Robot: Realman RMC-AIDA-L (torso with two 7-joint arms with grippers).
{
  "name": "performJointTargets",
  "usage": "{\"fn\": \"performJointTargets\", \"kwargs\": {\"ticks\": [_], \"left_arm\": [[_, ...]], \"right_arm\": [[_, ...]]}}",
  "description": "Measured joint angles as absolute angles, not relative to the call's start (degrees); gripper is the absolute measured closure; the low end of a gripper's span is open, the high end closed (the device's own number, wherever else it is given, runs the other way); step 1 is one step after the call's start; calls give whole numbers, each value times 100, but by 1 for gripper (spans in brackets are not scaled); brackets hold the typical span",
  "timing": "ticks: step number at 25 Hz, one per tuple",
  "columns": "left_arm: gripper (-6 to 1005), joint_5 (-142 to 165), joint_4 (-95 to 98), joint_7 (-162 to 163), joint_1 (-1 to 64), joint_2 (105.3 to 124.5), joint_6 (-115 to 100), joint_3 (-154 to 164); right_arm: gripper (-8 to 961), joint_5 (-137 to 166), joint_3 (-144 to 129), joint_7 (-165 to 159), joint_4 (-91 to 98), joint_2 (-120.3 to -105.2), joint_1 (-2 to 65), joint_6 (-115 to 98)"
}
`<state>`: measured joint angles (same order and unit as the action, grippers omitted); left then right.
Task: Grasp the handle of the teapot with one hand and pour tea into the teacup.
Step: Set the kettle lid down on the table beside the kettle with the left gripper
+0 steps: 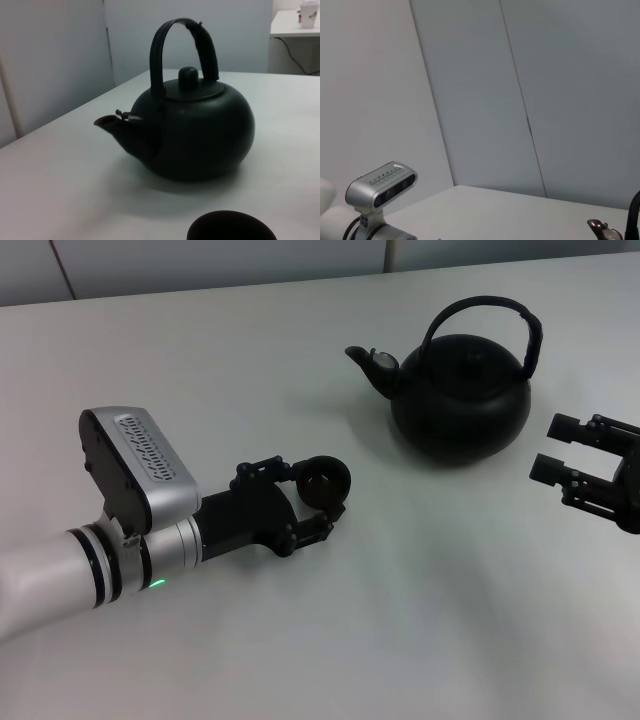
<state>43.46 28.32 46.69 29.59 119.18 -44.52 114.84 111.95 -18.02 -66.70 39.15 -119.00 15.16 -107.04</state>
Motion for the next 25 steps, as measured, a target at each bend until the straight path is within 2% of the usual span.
{"fn": "performJointTargets", "kwargs": {"ticks": [25], "left_arm": [[337, 4359, 2840, 4676, 2953, 11918, -4258, 11513]], "right_arm": [[331, 11208, -1812, -6662, 3917, -11895, 1562, -10527]]}}
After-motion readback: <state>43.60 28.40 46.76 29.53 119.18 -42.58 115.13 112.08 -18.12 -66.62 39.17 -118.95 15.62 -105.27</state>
